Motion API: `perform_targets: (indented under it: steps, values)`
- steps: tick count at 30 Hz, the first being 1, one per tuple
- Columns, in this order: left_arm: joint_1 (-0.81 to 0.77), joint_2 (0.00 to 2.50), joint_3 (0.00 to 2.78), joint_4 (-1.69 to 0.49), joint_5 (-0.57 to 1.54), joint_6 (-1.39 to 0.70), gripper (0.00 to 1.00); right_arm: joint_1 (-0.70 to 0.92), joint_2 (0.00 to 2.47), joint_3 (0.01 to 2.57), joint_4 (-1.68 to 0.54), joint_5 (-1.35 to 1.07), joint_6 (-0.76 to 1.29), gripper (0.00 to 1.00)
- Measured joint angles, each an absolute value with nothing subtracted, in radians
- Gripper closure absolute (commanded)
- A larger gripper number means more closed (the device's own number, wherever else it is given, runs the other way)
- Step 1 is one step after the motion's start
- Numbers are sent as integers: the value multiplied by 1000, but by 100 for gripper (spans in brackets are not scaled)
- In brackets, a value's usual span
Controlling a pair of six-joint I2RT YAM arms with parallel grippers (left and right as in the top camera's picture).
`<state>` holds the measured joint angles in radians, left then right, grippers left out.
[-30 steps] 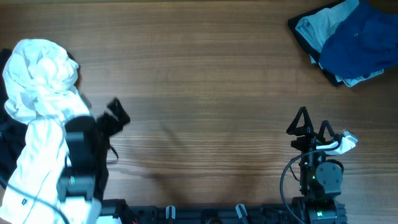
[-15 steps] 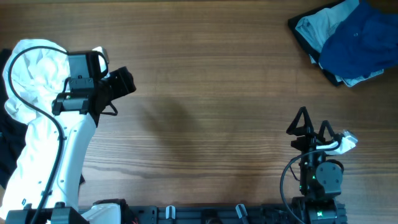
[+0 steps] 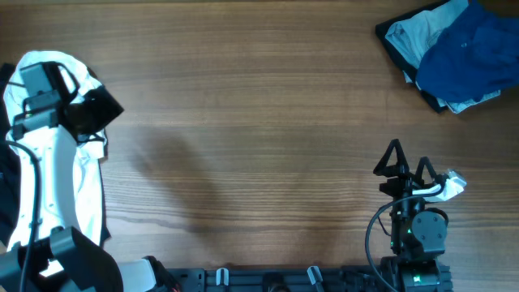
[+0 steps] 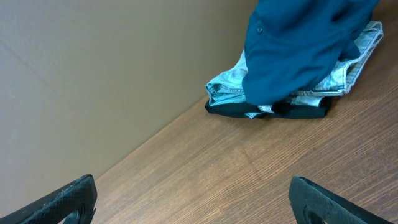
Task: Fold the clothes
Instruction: 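Lower the left gripper onto the white T-shirt and grasp it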
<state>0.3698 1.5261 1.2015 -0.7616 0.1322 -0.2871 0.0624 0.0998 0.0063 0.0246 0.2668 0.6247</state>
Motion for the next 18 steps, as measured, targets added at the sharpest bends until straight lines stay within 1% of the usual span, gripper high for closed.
perform_targets:
  steps: [4,7,8,10,16,18]
  values:
    - [452,1555,1250,-827,129,-313,24,62,100,6,25,267,625,0]
    - [546,1586,1289,-878,127,-343,26,62,100,6,25,267,625,0]
    - [570,1597,1303,-900,130,-347,26,62,100,6,25,267,625,0]
    - [604,1628,1335,-933,129,-351,22,62,100,6,25,267,625,0]
    - [602,1797,1481,-1005,130,-345,23,62,100,6,25,267,625,0]
    - [594,1856,1539,-1048,129,-342,26,62,100,6,25,267,625,0]
